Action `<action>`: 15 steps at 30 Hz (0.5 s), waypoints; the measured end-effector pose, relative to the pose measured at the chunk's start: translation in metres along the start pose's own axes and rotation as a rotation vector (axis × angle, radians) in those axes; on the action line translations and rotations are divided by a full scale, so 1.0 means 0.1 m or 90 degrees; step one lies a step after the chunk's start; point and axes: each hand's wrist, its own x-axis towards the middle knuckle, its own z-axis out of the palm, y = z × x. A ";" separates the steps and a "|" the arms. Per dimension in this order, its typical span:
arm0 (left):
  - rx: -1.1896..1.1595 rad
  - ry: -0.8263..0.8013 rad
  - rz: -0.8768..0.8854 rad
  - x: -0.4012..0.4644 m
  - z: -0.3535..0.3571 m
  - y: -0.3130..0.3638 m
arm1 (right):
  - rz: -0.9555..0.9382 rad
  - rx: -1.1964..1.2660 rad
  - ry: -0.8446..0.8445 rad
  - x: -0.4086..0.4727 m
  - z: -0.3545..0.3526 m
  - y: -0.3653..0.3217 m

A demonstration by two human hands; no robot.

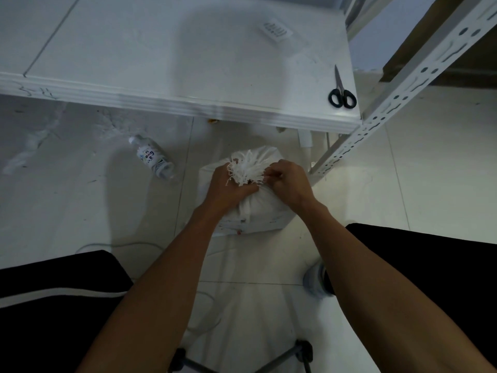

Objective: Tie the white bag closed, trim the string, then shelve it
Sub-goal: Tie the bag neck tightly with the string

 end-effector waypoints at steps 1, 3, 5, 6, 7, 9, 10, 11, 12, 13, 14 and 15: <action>-0.004 0.006 -0.001 -0.01 0.00 0.00 | 0.000 0.002 0.001 0.00 0.00 0.00; -0.014 0.022 -0.013 -0.02 0.00 -0.01 | 0.002 -0.003 -0.001 -0.02 0.01 -0.02; -0.020 0.028 -0.006 -0.04 0.00 0.00 | 0.014 -0.010 0.003 -0.07 0.03 -0.04; -0.022 0.028 0.003 -0.05 -0.01 0.01 | 0.023 -0.008 0.014 -0.09 0.05 -0.05; -0.026 0.029 0.009 -0.06 -0.01 0.01 | 0.031 -0.001 0.029 -0.11 0.07 -0.06; -0.044 0.029 0.017 -0.08 -0.03 0.01 | 0.034 0.011 0.053 -0.15 0.10 -0.06; -0.049 0.028 0.023 -0.09 -0.04 0.01 | 0.035 0.012 0.056 -0.16 0.10 -0.06; -0.050 0.026 0.033 -0.09 -0.04 0.00 | 0.036 0.011 0.056 -0.17 0.11 -0.06; -0.048 0.024 0.044 -0.10 -0.04 0.00 | 0.038 0.010 0.056 -0.18 0.11 -0.06; -0.047 0.022 0.053 -0.10 -0.04 -0.01 | 0.040 0.008 0.062 -0.18 0.11 -0.05; -0.048 0.019 0.059 -0.10 -0.04 -0.02 | 0.044 0.005 0.072 -0.19 0.11 -0.05; -0.054 0.017 0.061 -0.11 -0.04 -0.03 | 0.051 0.004 0.083 -0.19 0.12 -0.04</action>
